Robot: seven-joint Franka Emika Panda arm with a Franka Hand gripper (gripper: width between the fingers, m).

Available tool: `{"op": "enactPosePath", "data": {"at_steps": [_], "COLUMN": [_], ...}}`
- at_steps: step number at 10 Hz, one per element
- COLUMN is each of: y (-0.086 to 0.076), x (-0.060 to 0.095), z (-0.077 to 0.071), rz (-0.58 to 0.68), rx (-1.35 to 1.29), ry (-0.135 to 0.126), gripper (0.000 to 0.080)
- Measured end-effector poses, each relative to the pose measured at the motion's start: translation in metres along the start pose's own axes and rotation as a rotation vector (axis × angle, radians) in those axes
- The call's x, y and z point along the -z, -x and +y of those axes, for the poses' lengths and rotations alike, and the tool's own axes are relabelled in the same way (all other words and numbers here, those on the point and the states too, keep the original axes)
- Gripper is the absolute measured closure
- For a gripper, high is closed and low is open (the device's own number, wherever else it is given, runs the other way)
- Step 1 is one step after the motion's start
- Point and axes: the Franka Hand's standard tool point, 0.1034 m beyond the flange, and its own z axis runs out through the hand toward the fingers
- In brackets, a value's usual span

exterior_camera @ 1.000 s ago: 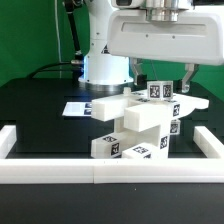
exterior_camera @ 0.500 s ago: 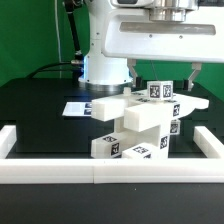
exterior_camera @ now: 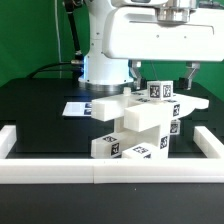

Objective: Assemble chair

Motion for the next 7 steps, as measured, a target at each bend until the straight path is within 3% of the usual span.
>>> {"op": "enactPosePath", "data": {"at_steps": [3,4,5,7], "y": [0.0005,0.0006,0.0007,0.0007], "x": [-0.0001,-0.0002,-0.0002,-0.0002], "z": [0.0028,0.0035,0.0036,0.004], "rz": [-0.001,-0.001,-0.001,-0.001], "rx": [0.183,0.205,0.199,0.195], "ry": [0.002,0.002,0.001,0.002], "gripper": [0.015,0.026,0.026,0.0516]}}
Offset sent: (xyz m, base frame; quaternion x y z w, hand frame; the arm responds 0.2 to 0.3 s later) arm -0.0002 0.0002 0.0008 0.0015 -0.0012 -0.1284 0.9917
